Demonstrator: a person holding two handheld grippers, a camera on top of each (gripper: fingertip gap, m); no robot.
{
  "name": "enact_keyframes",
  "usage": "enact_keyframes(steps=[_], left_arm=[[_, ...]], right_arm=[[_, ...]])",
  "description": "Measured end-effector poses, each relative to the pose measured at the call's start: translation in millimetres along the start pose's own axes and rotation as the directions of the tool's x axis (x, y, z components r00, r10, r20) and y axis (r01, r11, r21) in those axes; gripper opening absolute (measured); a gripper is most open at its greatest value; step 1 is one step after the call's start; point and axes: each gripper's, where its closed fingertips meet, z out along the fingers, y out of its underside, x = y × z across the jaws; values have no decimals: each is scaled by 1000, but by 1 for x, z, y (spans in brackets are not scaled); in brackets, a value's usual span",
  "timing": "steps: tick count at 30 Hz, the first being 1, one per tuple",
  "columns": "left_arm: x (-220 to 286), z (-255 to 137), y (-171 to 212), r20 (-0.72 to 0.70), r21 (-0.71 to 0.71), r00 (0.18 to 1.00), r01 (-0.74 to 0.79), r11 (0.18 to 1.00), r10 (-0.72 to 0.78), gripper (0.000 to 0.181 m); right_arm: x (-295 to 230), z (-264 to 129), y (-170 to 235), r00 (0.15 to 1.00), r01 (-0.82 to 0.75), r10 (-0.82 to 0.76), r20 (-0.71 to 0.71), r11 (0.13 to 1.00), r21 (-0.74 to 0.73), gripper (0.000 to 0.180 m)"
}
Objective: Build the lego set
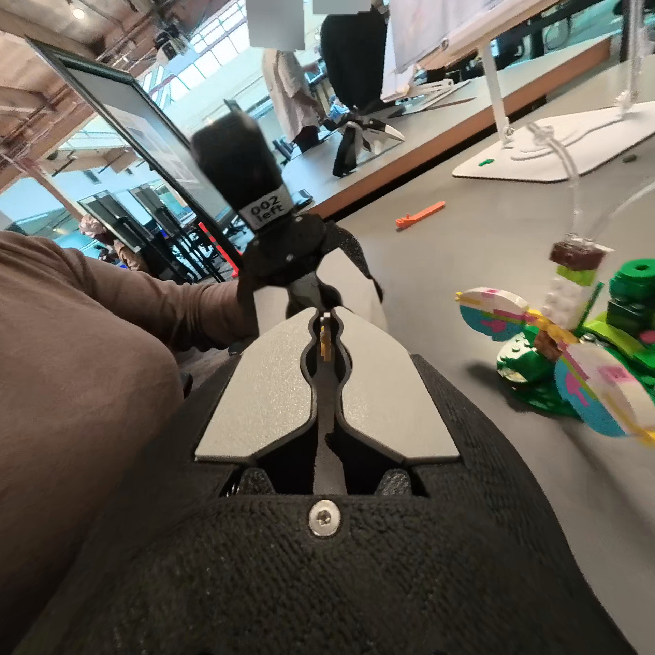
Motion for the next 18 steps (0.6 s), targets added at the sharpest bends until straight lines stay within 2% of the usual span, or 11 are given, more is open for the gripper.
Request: enact_keyframes(steps=[1, 5, 9, 12, 14, 18], left_arm=[[4, -4, -9, -43, 65, 999, 36, 997, -33, 35], [10, -12, -21, -125, 146, 989, 91, 985, -73, 13], [11, -14, -22, -128, 145, 989, 90, 985, -71, 8], [19, -19, -32, -249, 197, 956, 206, 959, -154, 5], [21, -22, -36, -314, 216, 929, 272, 938, -197, 5], [24, -25, -41, -404, 230, 879, 367, 901, -255, 5]], right_arm=[[-2, 2, 0, 1000, 8, -8, 11, 1000, 3, 3], [-9, 9, -1, 998, -7, 6, 54, 1000, 22, 2], [-15, 11, -3, 997, 26, -29, 74, 999, 46, 2], [-25, 10, -11, 973, 227, -230, 19, 969, 101, 2], [-28, 10, -13, 925, 380, -375, -62, 918, 109, 2], [-33, 9, -17, 720, 675, -647, -251, 737, 38, 3]])
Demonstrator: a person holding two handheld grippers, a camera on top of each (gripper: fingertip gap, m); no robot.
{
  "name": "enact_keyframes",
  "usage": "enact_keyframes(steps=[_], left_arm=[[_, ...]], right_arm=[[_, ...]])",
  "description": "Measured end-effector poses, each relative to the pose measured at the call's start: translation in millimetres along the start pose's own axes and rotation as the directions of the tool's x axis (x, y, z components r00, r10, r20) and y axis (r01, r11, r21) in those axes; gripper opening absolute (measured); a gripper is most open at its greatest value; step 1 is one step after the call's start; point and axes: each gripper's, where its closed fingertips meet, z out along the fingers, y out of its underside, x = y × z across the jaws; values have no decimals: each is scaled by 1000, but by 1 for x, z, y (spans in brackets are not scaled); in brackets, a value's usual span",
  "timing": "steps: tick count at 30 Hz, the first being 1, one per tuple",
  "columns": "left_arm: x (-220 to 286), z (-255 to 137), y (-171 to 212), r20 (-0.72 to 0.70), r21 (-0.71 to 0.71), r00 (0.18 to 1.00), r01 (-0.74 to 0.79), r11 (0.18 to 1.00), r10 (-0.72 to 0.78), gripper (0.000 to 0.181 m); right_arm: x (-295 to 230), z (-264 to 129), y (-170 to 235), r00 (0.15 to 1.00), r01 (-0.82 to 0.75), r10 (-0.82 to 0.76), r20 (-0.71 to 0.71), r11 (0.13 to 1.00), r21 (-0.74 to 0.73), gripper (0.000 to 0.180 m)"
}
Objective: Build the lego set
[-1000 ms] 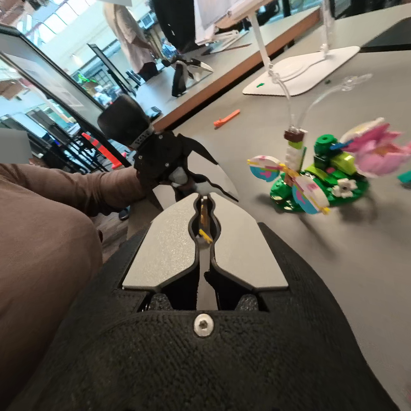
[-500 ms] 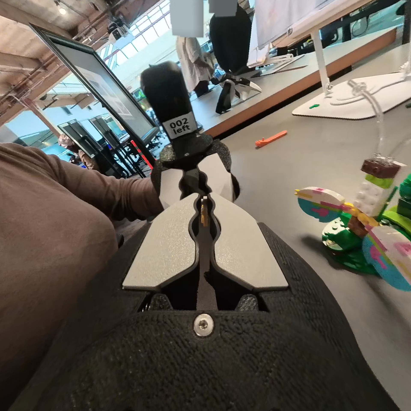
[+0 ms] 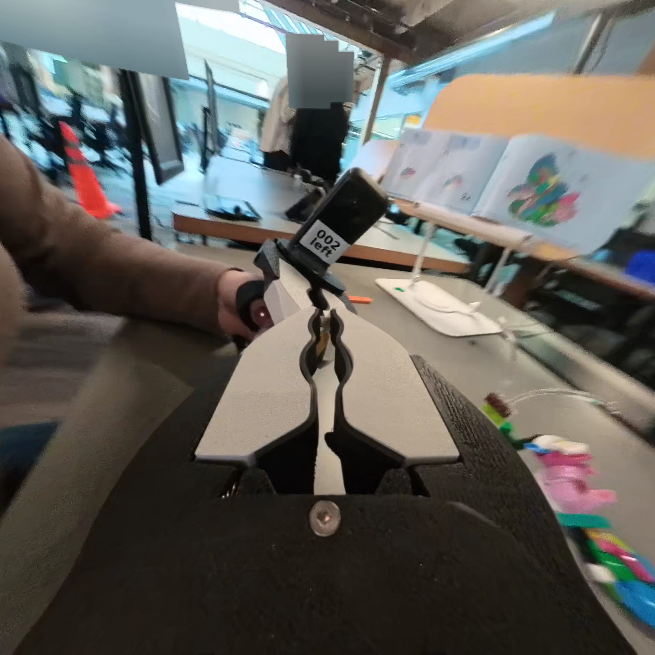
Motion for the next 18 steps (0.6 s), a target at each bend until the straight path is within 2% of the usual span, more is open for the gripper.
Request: enact_keyframes(steps=[4, 6, 7, 8, 10, 12, 14, 15, 16, 17, 18], left_arm=[[-1, -1, 0, -9, 4, 1000, 27, 1000, -27, 5], [-8, -2, 7, 22, -24, 999, 42, 999, -42, 5], [-9, -4, 7, 17, -14, 998, 58, 998, -58, 5], [-11, -4, 5, 19, 2, 998, 64, 998, -64, 4], [-20, -4, 7, 88, -7, 996, 9, 1000, -8, 4], [-24, -3, 10, 131, -34, 990, -53, 998, 57, 4], [-28, -5, 11, 180, -70, 976, -112, 991, 123, 4], [-28, -5, 11, 185, -78, 973, -124, 989, 136, 4], [-28, -5, 11, 184, -77, 973, -124, 989, 137, 4], [-27, -4, 11, 182, -76, 975, -118, 990, 130, 4], [-27, -3, 12, 180, -79, 976, -111, 991, 124, 4]], right_arm=[[1, -2, 0, 931, 321, -333, -153, 942, -97, 4], [19, -14, -14, 817, 450, -470, -332, 882, -142, 2], [29, -23, -21, 777, 471, -494, -391, 868, -161, 2], [38, -30, -22, 785, 434, -458, -416, 887, -158, 2], [54, -45, -13, 839, 286, -333, -430, 943, -172, 3], [77, -75, -2, 850, 154, -248, -465, 961, -231, 3], [105, -116, 16, 861, -102, -53, -505, 956, -274, 3], [117, -138, 28, 842, -286, 107, -528, 920, -269, 3], [127, -160, 43, 789, -466, 262, -556, 846, -261, 3], [136, -182, 58, 723, -597, 368, -585, 759, -260, 2], [146, -202, 74, 663, -678, 409, -627, 683, -271, 2]])
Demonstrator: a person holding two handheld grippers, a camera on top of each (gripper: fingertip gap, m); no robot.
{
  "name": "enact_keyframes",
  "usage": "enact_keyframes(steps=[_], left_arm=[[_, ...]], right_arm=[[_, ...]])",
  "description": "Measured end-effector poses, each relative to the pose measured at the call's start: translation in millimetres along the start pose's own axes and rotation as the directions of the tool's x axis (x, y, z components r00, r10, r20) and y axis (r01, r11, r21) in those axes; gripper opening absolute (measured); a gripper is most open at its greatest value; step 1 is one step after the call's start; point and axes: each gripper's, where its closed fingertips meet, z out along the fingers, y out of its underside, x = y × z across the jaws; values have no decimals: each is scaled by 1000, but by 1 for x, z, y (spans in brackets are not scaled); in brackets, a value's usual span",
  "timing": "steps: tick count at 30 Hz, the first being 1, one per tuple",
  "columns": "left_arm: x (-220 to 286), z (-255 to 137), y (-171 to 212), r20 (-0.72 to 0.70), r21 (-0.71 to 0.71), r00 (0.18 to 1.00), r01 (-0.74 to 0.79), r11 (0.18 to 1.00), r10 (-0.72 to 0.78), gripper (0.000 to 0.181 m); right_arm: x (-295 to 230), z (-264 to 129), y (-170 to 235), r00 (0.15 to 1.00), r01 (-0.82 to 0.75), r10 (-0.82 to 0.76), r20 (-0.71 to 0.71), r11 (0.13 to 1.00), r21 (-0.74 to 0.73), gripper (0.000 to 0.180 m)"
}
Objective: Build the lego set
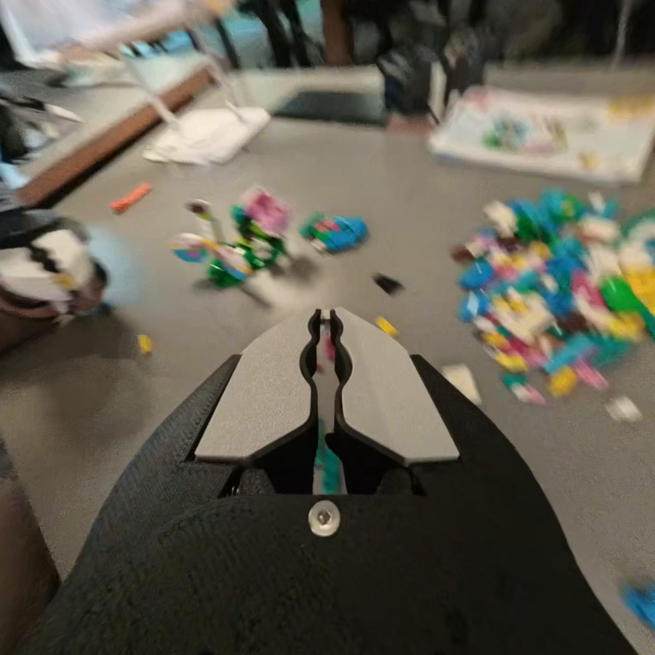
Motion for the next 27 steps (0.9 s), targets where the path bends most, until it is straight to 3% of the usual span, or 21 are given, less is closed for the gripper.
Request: enact_keyframes(steps=[3, 7, 14, 17, 21, 25, 27], left_arm=[[2, 3, 5, -16, -24, 1000, 6, 1000, -7, 4], [4, 8, 15, -14, -82, 1000, -26, 996, 25, 4], [5, 10, 19, 5, -118, 995, -97, 988, 99, 5], [6, 10, 15, 15, -99, 991, -131, 986, 133, 5], [8, 7, 2, 78, -40, 948, -306, 951, 308, 5], [16, 8, -1, 97, -32, 882, -460, 887, 461, 5], [20, 7, -4, 116, -15, 843, -527, 850, 525, 4]], right_arm=[[47, -2, 30, 992, -117, 106, -61, 972, -205, 3], [65, 4, 46, 983, -184, 167, -80, 932, -313, 3], [67, 9, 48, 983, -179, 154, -97, 920, -349, 20], [56, 9, 37, 988, -148, 129, -83, 943, -298, 28], [-53, 17, -7, 974, 66, -56, 218, 997, -42, 26], [-176, 27, 6, 793, 417, -407, 454, 905, 84, 18], [-209, 33, 17, 737, 460, -424, 527, 885, 69, 15]])
